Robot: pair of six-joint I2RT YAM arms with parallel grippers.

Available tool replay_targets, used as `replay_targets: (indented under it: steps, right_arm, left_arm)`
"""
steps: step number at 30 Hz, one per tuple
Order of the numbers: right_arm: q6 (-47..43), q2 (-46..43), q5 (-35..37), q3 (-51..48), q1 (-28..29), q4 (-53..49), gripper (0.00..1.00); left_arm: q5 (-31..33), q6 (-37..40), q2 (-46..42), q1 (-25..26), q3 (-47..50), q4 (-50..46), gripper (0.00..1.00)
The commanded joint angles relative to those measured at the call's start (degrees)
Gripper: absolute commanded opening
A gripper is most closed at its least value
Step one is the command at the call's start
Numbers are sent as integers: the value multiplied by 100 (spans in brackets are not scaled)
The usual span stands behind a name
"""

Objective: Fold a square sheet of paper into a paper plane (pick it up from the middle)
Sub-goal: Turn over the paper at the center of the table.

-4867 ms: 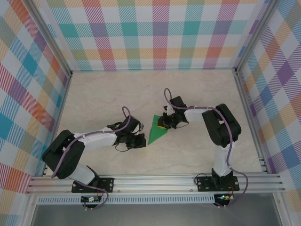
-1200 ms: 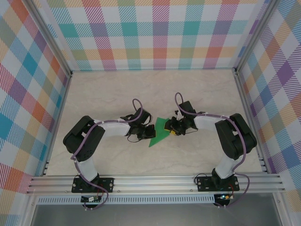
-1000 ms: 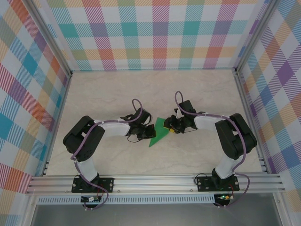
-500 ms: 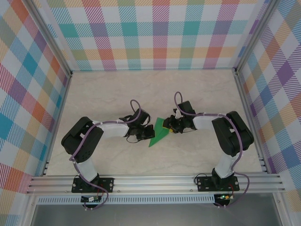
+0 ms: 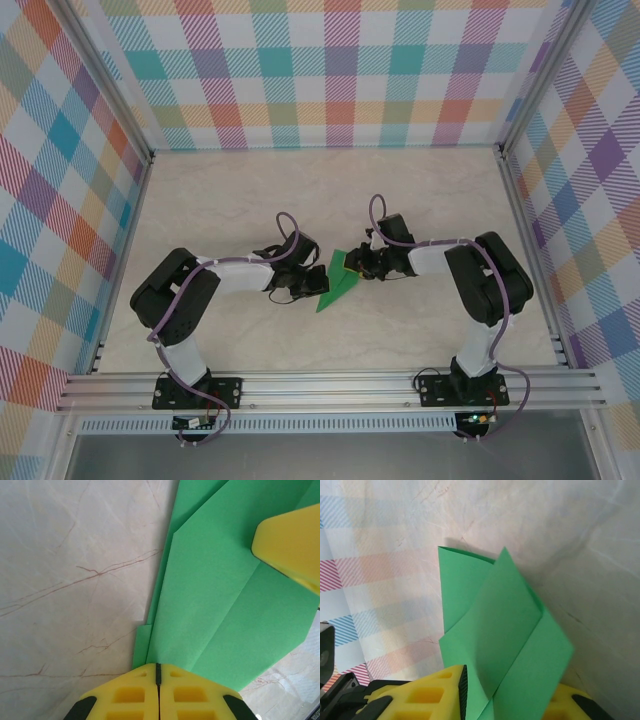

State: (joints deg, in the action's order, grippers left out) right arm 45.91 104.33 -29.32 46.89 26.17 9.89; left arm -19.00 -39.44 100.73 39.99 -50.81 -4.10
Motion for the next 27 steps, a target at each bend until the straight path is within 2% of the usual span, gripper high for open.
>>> replay_targets:
  steps: [1,7,12,20,27]
  right_arm:
    - [-45,88,-202,-70,-7,365,20]
    - [-209,-42,-225,8,-7,154,10]
    - [-688,-574,-3,160,-7,-733,9]
    - [-2117,-1633,1526,915,-5,-3584,9]
    - [-2457,-2111,2269,1241,-5,-4724,10]
  left_arm:
    - [-89,-43,-183,-41,49,30,6]
    - [258,-54,-670,-39,302,260,10]
    - [925,-46,-1411,-36,550,91,12]
    - [2438,-63,-2822,-46,1065,-563,15]
    - [2823,-124,-3270,-74,1285,-749,17]
